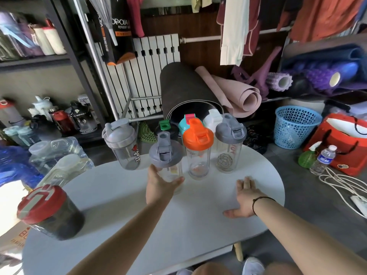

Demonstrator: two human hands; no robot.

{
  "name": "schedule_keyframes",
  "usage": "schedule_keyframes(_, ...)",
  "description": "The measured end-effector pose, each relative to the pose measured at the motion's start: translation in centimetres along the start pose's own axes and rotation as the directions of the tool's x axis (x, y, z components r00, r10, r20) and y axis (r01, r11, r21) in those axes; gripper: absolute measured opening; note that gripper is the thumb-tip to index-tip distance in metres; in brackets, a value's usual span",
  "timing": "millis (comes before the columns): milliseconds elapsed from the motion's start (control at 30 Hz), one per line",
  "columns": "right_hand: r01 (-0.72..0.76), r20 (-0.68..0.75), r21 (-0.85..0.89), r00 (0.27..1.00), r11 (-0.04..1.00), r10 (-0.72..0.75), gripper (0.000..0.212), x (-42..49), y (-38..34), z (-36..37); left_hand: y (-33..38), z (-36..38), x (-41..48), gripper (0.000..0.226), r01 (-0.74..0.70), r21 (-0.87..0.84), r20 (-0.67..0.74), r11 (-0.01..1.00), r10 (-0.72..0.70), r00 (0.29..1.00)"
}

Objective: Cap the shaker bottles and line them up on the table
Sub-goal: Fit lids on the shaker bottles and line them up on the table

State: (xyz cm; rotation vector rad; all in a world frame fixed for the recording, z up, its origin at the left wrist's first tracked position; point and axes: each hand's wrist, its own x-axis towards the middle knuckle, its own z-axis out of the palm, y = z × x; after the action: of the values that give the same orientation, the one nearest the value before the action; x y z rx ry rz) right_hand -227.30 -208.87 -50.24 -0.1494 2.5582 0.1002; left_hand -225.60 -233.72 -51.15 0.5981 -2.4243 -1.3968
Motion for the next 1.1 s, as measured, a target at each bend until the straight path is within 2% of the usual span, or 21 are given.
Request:
schedule_keyframes(267, 0.009, -0.008, 0.037, 1.0, 0.999, -0.009, 0.129, -0.2, 0.0, 0.0, 0.4, 1.8, 0.5, 0.088, 0.025, 0.047, -0.106, 0.999, -0.02, 0.994)
schedule_keyframes(633, 0.007, -0.027, 0.083, 1.0, 0.997, -0.005, 0.129, -0.1, 0.2, 0.3, 0.6, 2.4, 0.4, 0.101, 0.059, 0.038, -0.106, 0.998, -0.055, 0.993)
schedule_keyframes(1100, 0.009, -0.034, 0.063, 0.999, 0.998, -0.007, 0.132, 0.6, 0.3, 0.8, 0.7, 2.7, 0.8, 0.105, 0.079, 0.023, -0.093, 0.997, -0.076, 0.993)
